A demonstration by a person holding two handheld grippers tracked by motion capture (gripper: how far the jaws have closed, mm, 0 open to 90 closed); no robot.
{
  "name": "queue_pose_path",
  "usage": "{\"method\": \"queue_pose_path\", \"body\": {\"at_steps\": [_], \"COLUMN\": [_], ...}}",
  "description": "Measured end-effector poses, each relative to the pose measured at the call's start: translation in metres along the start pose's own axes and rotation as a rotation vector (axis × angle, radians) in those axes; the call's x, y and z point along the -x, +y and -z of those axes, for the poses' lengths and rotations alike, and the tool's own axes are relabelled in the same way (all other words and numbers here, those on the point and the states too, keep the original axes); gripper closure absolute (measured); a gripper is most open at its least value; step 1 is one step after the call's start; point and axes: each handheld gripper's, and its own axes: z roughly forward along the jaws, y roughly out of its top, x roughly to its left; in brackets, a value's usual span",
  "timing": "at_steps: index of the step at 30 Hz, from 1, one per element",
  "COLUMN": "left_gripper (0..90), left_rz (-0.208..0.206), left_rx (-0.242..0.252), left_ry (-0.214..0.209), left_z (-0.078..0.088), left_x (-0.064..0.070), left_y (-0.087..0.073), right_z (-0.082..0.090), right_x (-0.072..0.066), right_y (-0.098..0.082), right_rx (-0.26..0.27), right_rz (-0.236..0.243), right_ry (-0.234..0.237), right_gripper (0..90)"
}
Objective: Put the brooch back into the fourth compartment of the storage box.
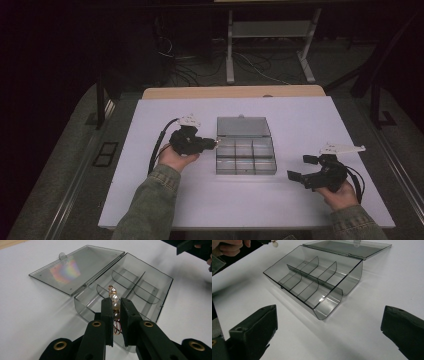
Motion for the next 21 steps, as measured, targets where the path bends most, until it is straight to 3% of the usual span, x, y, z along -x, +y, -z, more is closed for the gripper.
{"method": "queue_pose_path", "body": {"at_steps": [21], "left_gripper": [80.7], "left_rz": [0.042], "left_rx": [-0.034], "left_ry": [-0.014], "left_z": [-0.036], "left_x": [-0.009], "left_y": [-0.003], "right_z": [0.000], "right_x": [0.000], "right_y": [0.000], "right_rx": [-0.007], "right_rz": [0.006], "right_ry": [0.003], "right_gripper": [0.6]}}
